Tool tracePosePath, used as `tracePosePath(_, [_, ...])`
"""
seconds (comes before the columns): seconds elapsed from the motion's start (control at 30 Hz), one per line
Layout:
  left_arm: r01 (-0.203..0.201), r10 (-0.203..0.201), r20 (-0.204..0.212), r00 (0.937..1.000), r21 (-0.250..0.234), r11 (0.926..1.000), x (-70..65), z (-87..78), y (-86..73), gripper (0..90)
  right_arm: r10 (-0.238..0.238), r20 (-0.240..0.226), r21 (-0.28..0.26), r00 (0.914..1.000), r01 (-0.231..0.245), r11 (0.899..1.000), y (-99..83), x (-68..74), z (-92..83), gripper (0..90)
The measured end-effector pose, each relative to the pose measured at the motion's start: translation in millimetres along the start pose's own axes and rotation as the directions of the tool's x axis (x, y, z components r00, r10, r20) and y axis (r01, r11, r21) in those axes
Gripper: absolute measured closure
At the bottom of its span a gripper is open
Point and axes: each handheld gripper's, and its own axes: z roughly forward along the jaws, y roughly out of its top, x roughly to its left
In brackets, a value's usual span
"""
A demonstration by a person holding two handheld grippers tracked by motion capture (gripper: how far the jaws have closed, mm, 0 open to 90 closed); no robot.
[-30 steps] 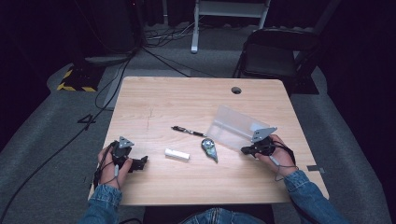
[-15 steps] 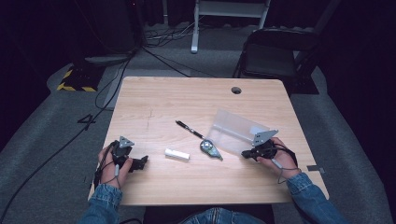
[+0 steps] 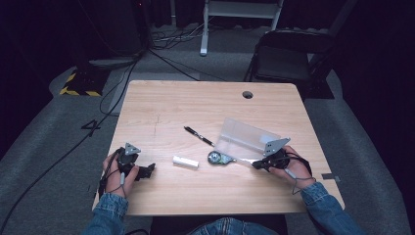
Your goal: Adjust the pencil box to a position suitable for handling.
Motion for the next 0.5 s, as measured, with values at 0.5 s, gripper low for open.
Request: tracePosePath(0.5, [0.000, 0.000, 0.000, 1.0000, 0.000, 1.0000, 0.0, 0.0, 0.0, 0.0, 0.060, -0.004, -0.082, 0.9982, -0.060, 0.995, 2.9, -0.4, -1.2, 55.9])
